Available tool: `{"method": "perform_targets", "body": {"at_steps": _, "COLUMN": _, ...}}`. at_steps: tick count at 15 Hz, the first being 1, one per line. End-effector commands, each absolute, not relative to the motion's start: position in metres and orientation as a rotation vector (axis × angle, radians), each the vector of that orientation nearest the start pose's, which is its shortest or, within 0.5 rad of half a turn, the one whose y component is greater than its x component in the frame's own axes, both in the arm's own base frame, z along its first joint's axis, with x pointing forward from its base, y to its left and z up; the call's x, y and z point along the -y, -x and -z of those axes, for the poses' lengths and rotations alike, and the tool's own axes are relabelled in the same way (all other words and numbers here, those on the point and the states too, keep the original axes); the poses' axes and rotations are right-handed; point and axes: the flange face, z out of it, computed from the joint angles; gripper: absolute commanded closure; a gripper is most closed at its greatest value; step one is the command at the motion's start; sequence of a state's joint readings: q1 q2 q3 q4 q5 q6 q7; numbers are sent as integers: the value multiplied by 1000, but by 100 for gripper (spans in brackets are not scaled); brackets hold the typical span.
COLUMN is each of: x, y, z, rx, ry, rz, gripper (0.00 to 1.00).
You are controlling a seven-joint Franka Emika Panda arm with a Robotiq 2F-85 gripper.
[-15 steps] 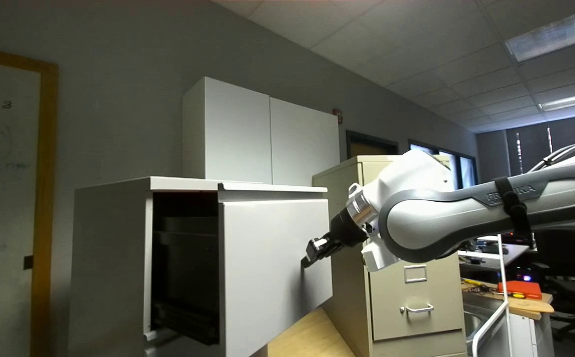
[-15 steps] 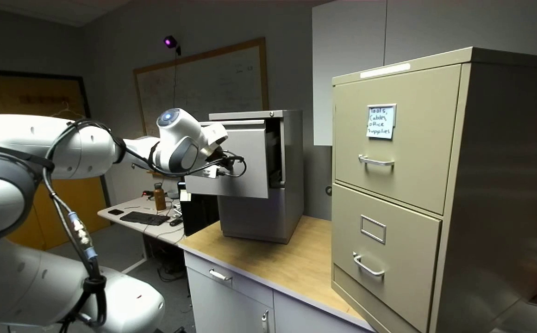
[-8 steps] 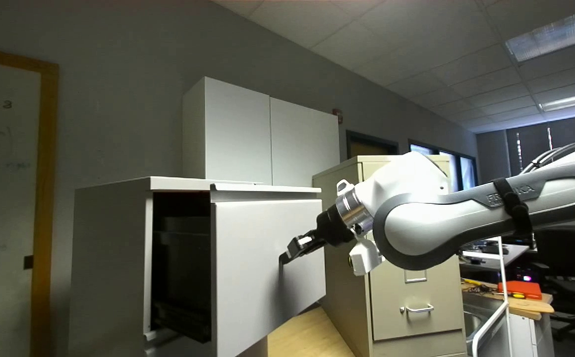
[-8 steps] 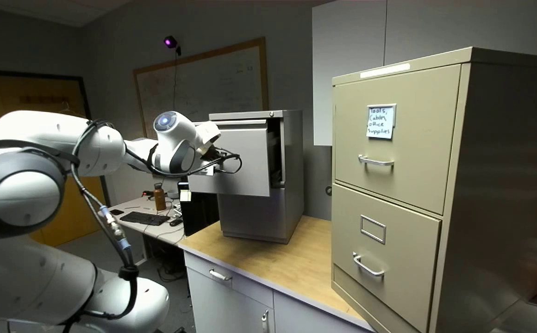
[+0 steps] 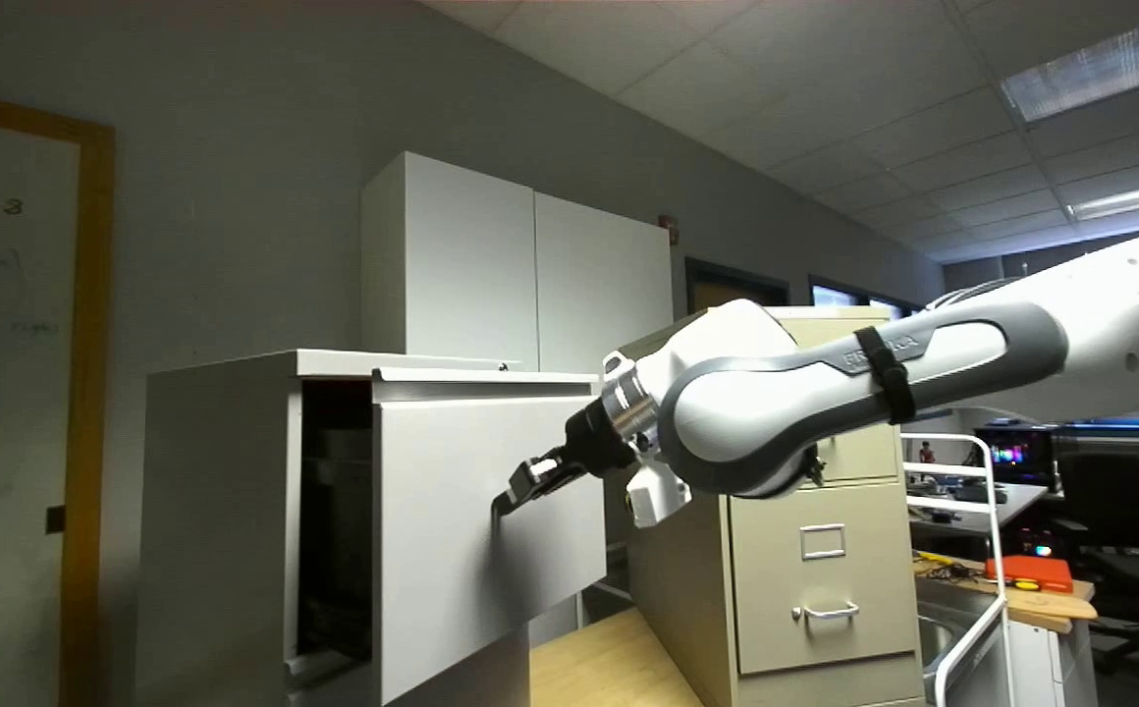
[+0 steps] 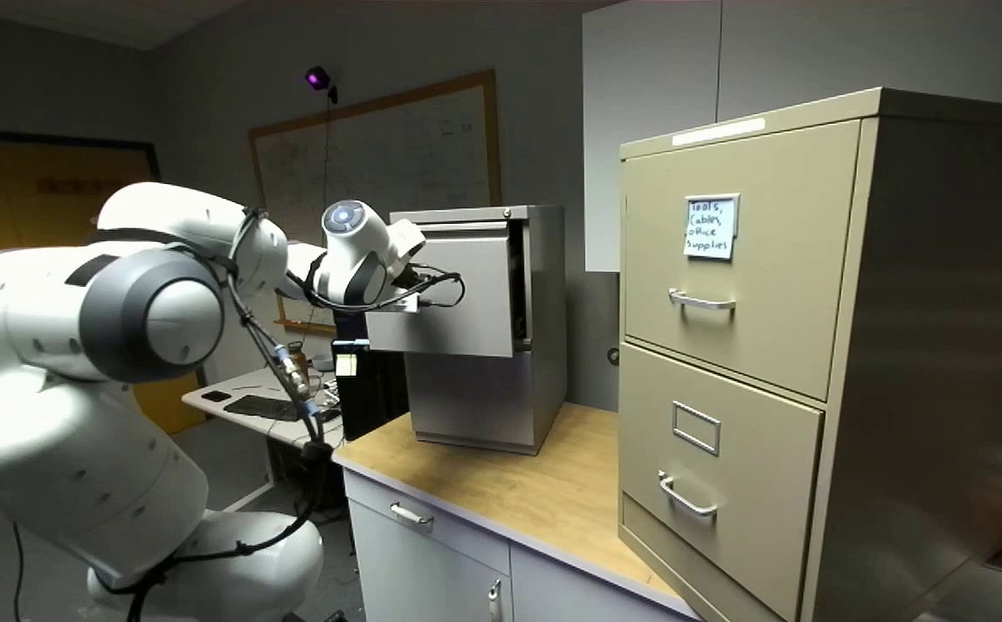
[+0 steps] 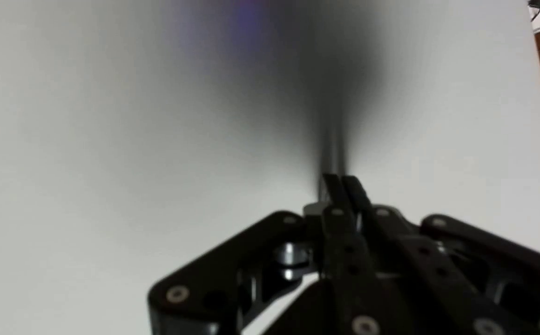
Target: Push the top drawer of the left cabinet shut
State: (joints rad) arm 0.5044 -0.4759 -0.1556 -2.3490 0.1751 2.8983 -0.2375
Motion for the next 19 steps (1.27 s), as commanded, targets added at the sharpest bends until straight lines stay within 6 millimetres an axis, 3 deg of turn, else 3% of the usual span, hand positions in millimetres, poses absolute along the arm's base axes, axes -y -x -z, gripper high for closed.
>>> {"method": "perform_targets", "body": {"at_steps": 1, "x": -159, "y": -493, "z": -651, "rx": 594, "ry": 2463, "rz": 1409, "gripper": 95}}
{"method": "perform_targets", "body": {"at_steps": 13, "x": -224, "y": -610, "z": -674, "rx": 715, "ry": 2386, "rz": 1259, "gripper": 95}}
{"method": "perform_targets", "body": {"at_steps": 14, "x": -220, "y": -623, "z": -670, "rx": 698, "ry": 2374, "rz": 1226, "gripper": 95}}
{"method": "perform_targets", "body": {"at_steps": 15, "x": -226, "y": -626, "z": -672, "rx": 719, "ry": 2381, "rz": 1227, "gripper": 95}}
{"method": "perform_targets", "body": {"at_steps": 19, "x": -207, "y": -639, "z": -675, "rx": 709, "ry": 2392, "rz": 1121, "gripper": 96}}
